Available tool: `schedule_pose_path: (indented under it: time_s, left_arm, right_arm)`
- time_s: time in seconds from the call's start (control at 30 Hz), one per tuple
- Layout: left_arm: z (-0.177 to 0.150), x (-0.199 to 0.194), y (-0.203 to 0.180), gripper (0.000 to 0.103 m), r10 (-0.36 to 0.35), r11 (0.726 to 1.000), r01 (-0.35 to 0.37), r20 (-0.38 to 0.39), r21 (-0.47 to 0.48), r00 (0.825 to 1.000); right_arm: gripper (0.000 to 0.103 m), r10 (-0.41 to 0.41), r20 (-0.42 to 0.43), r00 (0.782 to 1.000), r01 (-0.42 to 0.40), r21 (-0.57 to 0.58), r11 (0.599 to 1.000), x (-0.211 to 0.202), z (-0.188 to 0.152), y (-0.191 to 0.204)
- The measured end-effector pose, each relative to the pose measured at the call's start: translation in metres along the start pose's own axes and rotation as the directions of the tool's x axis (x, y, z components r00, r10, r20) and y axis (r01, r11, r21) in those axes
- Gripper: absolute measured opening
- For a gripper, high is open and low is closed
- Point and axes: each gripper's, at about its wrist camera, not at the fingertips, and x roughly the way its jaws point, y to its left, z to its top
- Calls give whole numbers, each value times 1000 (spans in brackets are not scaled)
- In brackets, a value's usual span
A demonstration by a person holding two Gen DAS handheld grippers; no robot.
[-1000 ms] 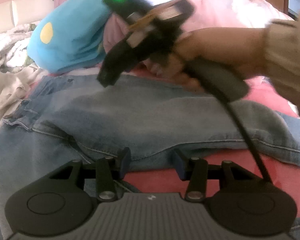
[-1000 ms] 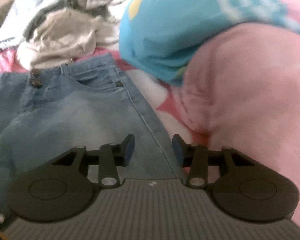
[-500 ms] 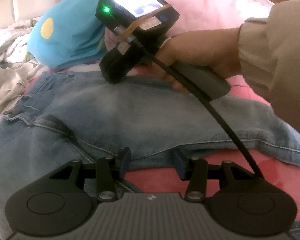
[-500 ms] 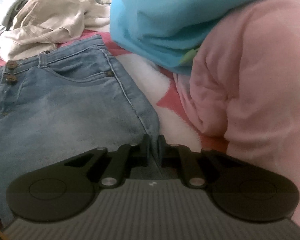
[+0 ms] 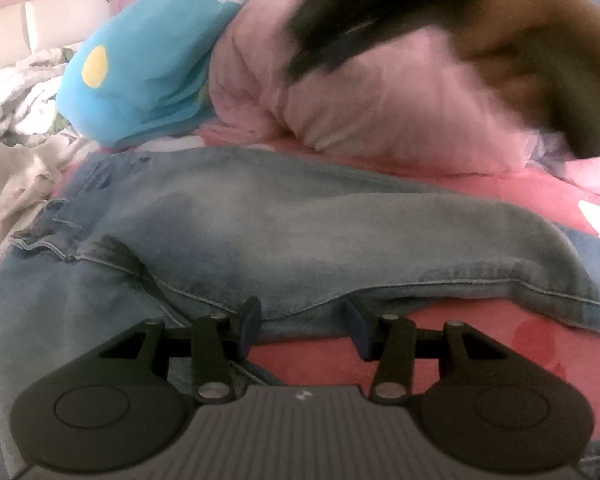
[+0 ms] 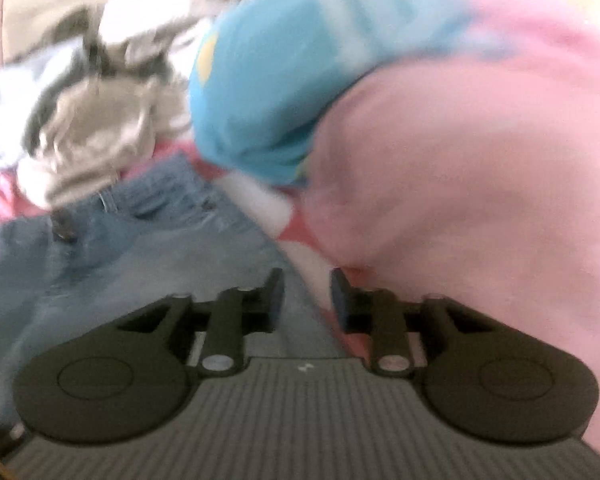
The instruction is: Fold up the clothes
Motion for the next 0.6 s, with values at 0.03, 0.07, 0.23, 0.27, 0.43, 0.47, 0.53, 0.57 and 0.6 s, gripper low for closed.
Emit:
schedule_pose_path:
  time_s: [0.03,0.07,0.23,0.27,0.43,0.47,0.53,0.57,0.6]
  left_arm:
    - [1,-2,0,48,0,1000,0,8,2,1000]
    - [1,-4,-1,48,-2,1000,2,20,6,1000]
    - [1,-12,-9,49,-40,999,37,72,39,997]
    - [0,-12,-12,49,-51,998,48,73,49,996]
    - [-7,-4,-23,49,-83,994,82,24,68,996]
    - [-7,-1,-23,49,-82,994,81,16,69,996]
    - [-8,1,-23,49,-83,994,82,6,66,997]
    - [-8,2,-23,49,-83,994,83,5,65,997]
    - [-8,2,-22,49,-83,994,83,5,65,997]
  right_arm:
    - [31,-16,19,1000,15,25,1000,-27,-4,-9]
    - [31,-39,32,999,38,58,998,-51,-9,-20]
    - [31,-201,17,979,194,202,960,-150,-60,-76]
    - [31,-224,-9,975,220,220,950,-162,-75,-83]
    - [31,-261,-151,954,293,261,920,-174,-146,-105]
    - [31,-266,-176,948,304,243,921,-169,-158,-107]
    - [31,-276,-216,937,320,210,924,-154,-175,-112]
    - [33,-274,-234,933,322,202,925,-145,-183,-116]
    - [35,-264,-252,931,319,207,925,-136,-188,-122]
